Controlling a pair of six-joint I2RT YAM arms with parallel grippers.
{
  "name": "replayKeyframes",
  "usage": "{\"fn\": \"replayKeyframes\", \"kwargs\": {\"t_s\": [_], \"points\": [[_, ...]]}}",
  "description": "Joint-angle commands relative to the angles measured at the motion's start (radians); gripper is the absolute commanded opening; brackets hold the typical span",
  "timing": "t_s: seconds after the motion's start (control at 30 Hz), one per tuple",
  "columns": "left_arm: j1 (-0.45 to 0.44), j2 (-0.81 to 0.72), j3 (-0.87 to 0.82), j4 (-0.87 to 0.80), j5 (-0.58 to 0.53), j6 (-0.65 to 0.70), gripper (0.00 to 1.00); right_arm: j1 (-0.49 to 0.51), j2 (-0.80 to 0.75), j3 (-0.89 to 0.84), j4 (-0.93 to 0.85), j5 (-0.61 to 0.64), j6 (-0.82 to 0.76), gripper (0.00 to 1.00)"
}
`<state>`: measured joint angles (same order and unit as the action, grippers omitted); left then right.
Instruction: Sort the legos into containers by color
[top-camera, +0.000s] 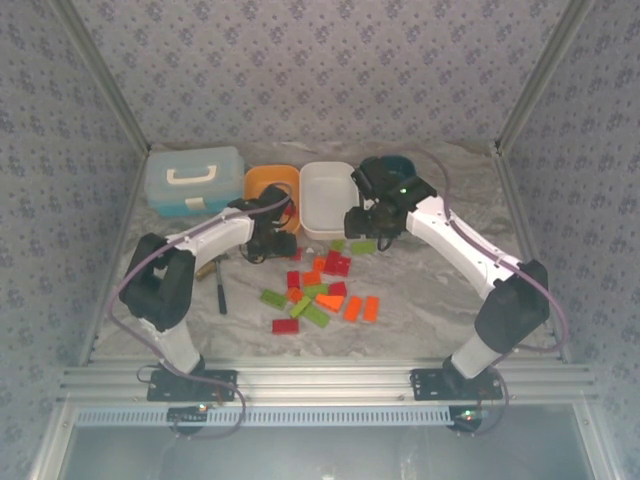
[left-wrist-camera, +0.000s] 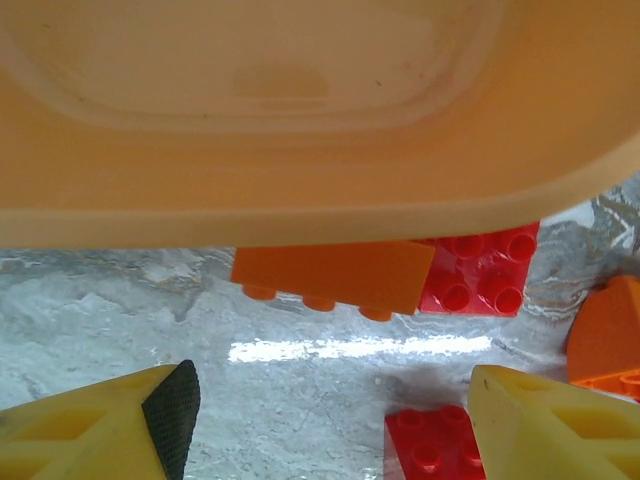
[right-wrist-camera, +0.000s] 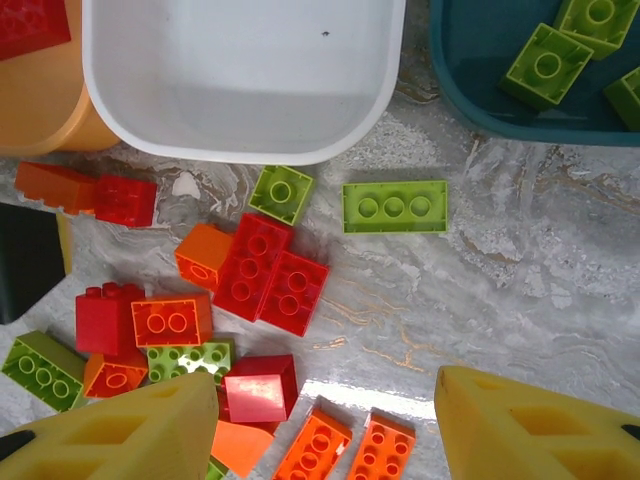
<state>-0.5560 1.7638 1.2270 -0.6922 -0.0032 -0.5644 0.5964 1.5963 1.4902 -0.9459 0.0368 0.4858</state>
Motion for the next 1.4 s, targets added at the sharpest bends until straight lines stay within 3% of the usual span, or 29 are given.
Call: {"fn": "replayKeyframes", "kwargs": {"t_s": [0.0, 0.13, 0.33, 0.7, 0.97, 1.23, 1.37], "points": [[-0.057, -0.016, 0.025, -0.052, 0.042, 0.032, 0.75, -0.011, -0.022, -0.013, -0.03, 0.002, 0.009, 0.61], [-0.067, -0.048, -0.029, -0.085, 0.125, -0.117, 0.79, -0.025, -0.021, -0.014, -0.027, 0.003, 0.01, 0.61], [-0.077, -0.007, -0.022, -0.103, 0.118, -0.208, 0.76, -0.03, -0.021, -0.022, -0.019, -0.008, 0.013, 0.61], [-0.106, 0.036, 0.006, -0.129, 0.135, -0.201, 0.67, -0.047, -0.023, -0.037, -0.014, -0.01, 0.008, 0.61], [-0.107, 0.06, 0.018, -0.155, 0.133, -0.199, 0.49, -0.053, -0.027, -0.051, -0.008, -0.015, 0.011, 0.61], [-0.108, 0.076, 0.019, -0.153, 0.116, -0.189, 0.48, -0.053, -0.032, -0.064, -0.007, -0.017, 0.015, 0.61], [-0.107, 0.071, 0.018, -0.152, 0.101, -0.182, 0.39, -0.053, -0.033, -0.061, -0.007, -0.017, 0.017, 0.61]]}}
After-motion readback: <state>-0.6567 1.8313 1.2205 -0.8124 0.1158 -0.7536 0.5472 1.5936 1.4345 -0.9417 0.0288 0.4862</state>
